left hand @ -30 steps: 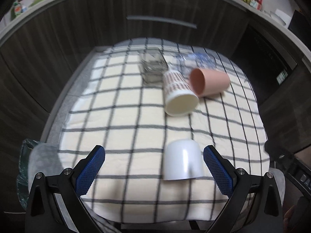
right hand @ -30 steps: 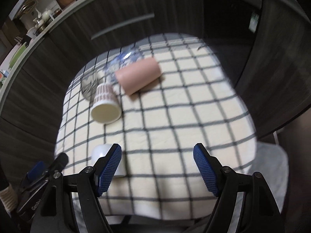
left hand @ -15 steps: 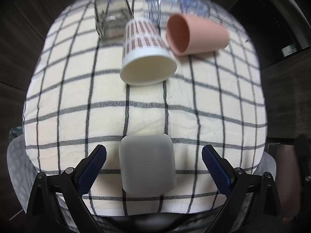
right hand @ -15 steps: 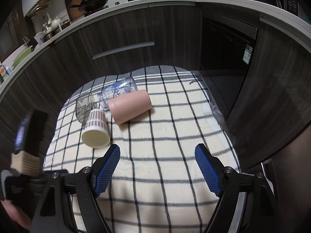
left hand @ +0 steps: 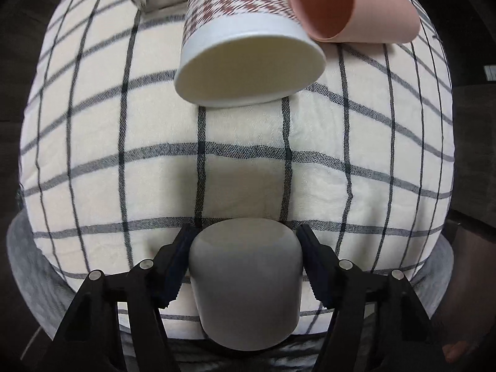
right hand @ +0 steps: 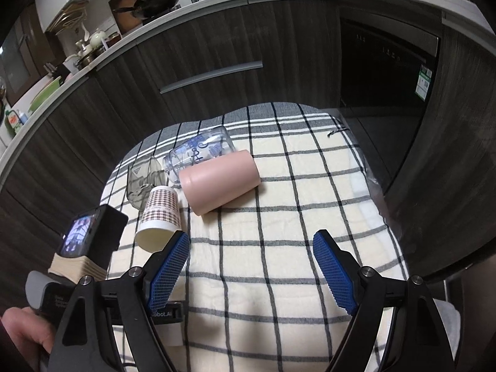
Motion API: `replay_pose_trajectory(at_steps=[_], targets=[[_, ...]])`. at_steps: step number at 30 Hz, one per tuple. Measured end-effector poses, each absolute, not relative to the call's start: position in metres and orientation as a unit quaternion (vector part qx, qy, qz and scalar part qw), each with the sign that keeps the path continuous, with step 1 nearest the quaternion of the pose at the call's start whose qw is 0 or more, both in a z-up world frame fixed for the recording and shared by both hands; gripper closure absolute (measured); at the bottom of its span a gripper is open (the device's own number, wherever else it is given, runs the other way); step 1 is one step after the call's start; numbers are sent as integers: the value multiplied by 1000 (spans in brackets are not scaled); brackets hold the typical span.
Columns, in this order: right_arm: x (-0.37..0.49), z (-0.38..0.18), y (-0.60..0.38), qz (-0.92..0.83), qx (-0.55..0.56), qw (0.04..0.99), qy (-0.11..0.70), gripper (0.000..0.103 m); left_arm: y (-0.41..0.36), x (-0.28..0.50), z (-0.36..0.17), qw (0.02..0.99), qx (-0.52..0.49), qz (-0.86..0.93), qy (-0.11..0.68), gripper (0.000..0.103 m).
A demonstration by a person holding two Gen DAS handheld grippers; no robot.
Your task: Flip cup upside down
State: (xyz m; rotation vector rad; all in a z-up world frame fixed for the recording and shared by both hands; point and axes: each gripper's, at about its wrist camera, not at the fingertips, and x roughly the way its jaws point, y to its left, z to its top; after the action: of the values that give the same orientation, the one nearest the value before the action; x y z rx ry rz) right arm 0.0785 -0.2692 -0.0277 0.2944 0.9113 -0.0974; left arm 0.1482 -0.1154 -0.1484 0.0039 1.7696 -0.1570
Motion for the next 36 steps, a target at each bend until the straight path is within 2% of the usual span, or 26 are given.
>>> replay_pose_trajectory(at_steps=[5, 9, 12, 18, 23, 26, 30, 36], targets=[[81, -33, -273, -47, 153, 882, 443, 21, -111, 145, -148, 632, -8, -79, 771, 38], [78, -29, -271, -48, 148, 885, 439, 21, -109, 137, -134, 671, 4, -86, 737, 38], [73, -24, -268, -52, 139, 890, 431, 21, -105, 131, -111, 730, 25, -82, 678, 38], [57, -21, -259, -57, 110, 901, 417, 21, -90, 111, -71, 852, 20, -99, 513, 38], [45, -29, -254, -61, 89, 898, 426, 21, -84, 106, -73, 915, 13, -97, 391, 37], [37, -33, -251, -65, 74, 896, 433, 21, -96, 102, -80, 932, 39, -98, 348, 37], [27, -39, -247, -69, 62, 892, 443, 21, -99, 85, -91, 934, 60, -107, 335, 37], [16, -47, -245, -72, 65, 883, 460, 21, -95, 78, -109, 922, 55, -104, 369, 37]])
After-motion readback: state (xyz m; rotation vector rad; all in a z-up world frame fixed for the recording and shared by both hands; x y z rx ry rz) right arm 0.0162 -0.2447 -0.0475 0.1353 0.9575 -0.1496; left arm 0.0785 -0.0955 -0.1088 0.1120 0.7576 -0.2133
